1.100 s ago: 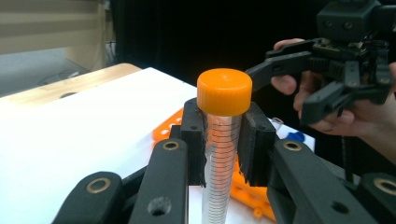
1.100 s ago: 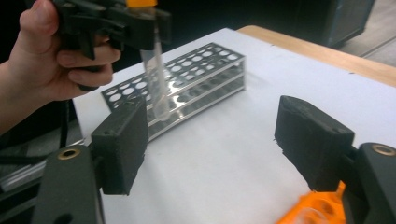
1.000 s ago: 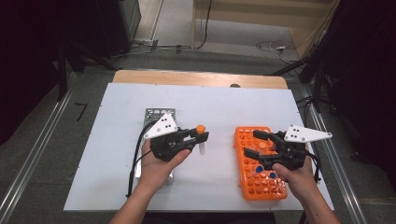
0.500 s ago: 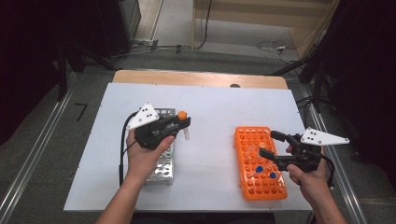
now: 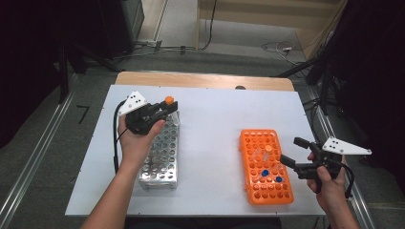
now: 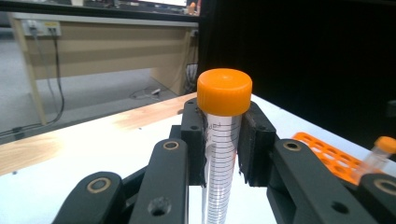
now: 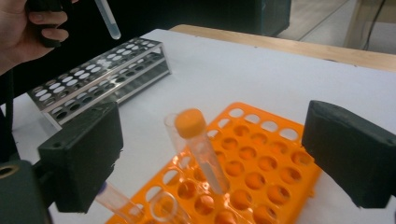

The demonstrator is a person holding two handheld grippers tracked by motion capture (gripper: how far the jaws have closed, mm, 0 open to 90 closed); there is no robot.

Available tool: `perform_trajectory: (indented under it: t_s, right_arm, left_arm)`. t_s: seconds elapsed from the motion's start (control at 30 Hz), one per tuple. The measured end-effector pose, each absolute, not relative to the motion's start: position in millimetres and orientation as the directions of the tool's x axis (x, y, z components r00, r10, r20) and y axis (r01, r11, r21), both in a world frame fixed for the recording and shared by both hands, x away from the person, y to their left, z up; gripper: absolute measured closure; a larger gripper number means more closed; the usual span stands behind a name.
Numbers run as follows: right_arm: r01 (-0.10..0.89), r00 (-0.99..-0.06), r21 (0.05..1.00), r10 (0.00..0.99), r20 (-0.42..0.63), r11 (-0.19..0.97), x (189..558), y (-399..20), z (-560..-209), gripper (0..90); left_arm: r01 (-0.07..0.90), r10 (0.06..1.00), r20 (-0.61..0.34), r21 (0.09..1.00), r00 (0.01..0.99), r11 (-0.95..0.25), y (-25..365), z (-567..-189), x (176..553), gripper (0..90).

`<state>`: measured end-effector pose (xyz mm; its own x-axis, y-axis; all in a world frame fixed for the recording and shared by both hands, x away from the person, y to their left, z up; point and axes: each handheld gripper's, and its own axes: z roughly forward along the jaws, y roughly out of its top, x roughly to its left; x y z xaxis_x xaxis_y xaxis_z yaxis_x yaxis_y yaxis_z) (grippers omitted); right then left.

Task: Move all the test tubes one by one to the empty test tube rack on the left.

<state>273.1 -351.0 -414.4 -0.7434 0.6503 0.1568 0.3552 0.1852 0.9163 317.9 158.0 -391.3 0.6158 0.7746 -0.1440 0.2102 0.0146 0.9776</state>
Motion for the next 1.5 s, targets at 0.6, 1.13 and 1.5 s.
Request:
perform_trajectory:
  t_s: [0.6, 1.13, 1.5]
  right_arm:
    - [0.429, -0.660, 0.895, 0.720, 0.217, 0.124, 284, -389, -443, 0.0]
    - [0.444, -0.650, 0.887, 0.727, 0.222, 0.125, 287, -388, -450, 0.0]
    - [0.448, -0.642, 0.886, 0.733, 0.226, 0.118, 287, -389, -450, 0.0]
  left_arm:
    - [0.215, 0.822, -0.139, 0.976, 0.552, 0.021, 162, -407, 353, 74.8]
    - [0.272, 0.836, -0.166, 0.962, 0.524, 0.021, 164, -423, 371, 74.7]
    - [0.287, 0.840, -0.164, 0.958, 0.517, 0.011, 163, -428, 377, 74.6]
